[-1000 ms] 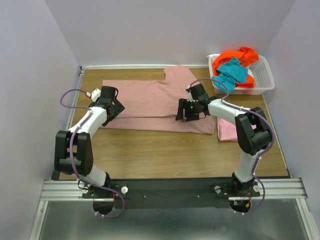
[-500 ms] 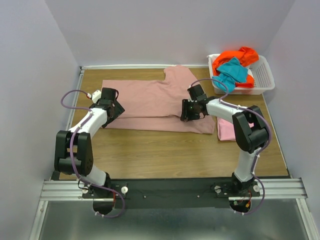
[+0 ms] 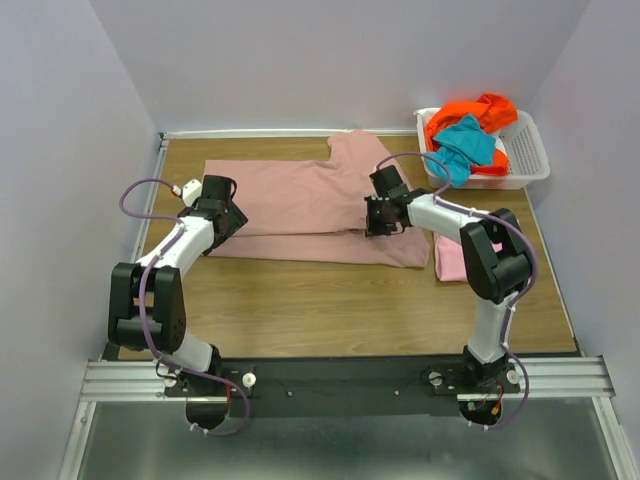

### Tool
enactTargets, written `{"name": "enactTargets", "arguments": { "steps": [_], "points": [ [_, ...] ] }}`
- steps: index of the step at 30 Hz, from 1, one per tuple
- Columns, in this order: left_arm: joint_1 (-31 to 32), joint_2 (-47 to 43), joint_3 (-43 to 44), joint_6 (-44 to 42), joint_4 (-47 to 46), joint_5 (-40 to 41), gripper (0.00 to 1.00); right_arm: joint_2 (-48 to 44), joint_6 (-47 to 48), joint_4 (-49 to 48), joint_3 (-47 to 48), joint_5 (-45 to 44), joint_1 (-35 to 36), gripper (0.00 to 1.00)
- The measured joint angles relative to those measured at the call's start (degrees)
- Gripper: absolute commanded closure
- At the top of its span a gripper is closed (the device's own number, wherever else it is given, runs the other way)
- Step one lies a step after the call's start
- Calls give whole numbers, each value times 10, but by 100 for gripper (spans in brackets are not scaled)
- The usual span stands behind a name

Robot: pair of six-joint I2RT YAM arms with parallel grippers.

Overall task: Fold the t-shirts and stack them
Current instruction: Fold the tshirt

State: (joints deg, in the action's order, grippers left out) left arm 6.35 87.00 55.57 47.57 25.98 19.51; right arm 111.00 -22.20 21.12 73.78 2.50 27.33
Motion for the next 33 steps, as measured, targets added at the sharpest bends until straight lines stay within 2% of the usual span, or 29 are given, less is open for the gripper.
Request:
{"name": "enactTargets", "arguments": {
  "steps": [9, 24, 27, 30, 31, 33],
  "points": [
    [0, -7, 0, -9, -1, 4, 1, 5, 31, 27, 68, -22, 3, 95],
    [0, -7, 0, -30, -1, 11, 1, 169, 166, 73, 281, -58, 4, 89],
    [0, -6, 0, -34, -1, 11, 1, 198, 177, 77, 329, -74, 4, 77],
    [0, -6, 0, -37, -1, 11, 1, 218, 177, 76, 364, -88, 4, 28],
    [0, -5, 0, -37, -1, 11, 1, 220, 178, 77, 369, -92, 4, 0],
    [0, -5, 0, -38, -1, 11, 1, 219, 165, 76, 375, -101, 4, 0]
  ]
}}
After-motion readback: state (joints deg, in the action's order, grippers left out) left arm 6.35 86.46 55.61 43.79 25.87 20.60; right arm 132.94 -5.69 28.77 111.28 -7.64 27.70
